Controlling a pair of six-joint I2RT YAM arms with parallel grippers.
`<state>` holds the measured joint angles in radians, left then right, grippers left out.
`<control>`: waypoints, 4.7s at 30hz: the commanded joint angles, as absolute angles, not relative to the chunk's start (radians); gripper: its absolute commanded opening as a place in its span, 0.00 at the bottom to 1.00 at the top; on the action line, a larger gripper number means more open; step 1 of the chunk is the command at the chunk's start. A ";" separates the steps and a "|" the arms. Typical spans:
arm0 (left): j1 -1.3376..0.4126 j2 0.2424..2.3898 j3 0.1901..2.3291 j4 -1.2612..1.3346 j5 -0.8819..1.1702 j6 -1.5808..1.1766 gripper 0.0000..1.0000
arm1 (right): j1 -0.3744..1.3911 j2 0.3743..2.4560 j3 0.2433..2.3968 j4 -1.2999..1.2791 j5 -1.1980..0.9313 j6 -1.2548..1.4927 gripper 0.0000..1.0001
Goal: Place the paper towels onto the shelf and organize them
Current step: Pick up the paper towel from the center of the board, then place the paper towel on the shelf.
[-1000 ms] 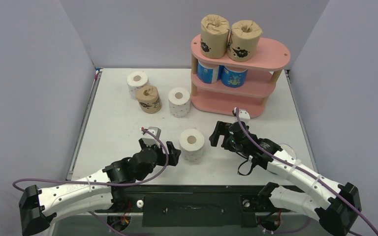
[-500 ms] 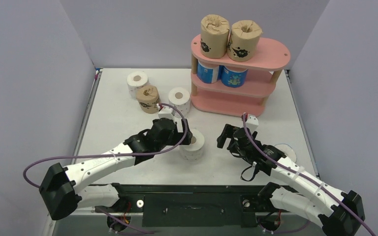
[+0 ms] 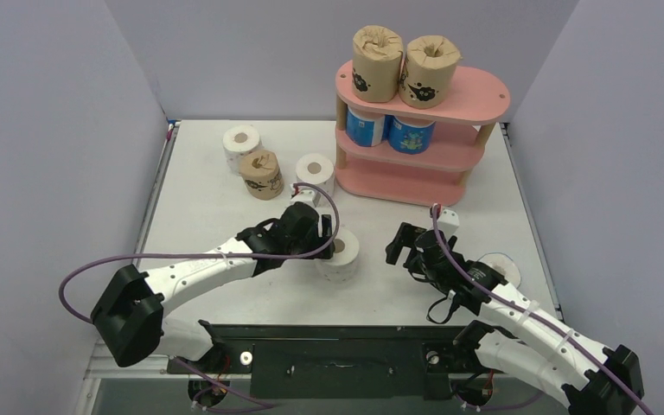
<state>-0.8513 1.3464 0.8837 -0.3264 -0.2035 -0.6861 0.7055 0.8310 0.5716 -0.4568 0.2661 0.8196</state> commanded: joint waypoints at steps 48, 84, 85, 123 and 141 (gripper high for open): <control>-0.769 1.922 1.689 -0.542 -0.488 -1.149 0.00 | 0.691 0.467 0.418 -0.537 0.521 0.898 0.89; -0.713 2.077 1.815 -0.372 -0.505 -1.166 0.00 | 0.688 0.476 0.407 -0.519 0.539 0.893 0.89; -0.712 2.077 1.814 -0.366 -0.505 -1.167 0.00 | 0.688 0.475 0.406 -0.520 0.540 0.895 0.89; -0.706 2.107 1.867 -0.314 -0.468 -1.135 0.34 | 0.688 0.457 0.394 -0.524 0.529 0.911 0.89; -0.705 1.984 1.722 -0.251 -0.450 -1.114 0.72 | 0.688 0.458 0.395 -0.526 0.522 0.910 0.89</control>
